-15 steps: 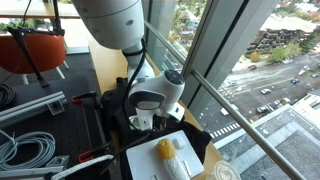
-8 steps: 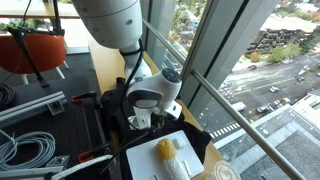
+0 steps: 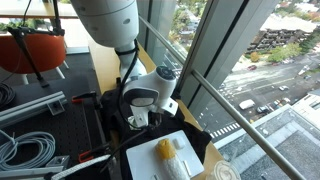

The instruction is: Close the zip of the jersey

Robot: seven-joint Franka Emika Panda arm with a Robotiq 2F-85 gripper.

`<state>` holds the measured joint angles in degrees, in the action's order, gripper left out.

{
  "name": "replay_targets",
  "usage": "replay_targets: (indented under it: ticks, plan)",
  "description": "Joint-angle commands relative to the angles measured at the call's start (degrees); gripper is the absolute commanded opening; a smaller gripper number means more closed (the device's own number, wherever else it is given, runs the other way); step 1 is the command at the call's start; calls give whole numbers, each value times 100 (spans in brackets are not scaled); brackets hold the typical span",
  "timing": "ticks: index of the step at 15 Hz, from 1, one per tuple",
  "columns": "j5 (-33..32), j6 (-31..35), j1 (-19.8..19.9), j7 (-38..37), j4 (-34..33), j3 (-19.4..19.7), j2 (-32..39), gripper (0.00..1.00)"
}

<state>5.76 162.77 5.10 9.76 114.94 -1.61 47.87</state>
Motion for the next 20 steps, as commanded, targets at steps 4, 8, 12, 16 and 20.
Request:
replay_targets:
  ticks: [4,8,12,16,20]
  plan:
    - [-200,209,-209,-168,247,-99,-197,2]
    - [-221,192,-335,-182,234,-106,-230,2]
    - [-248,179,-444,-194,252,-136,-294,2]
    - [-275,226,-583,-201,308,-183,-323,2]
    - [-294,213,-686,-203,327,-211,-317,2]
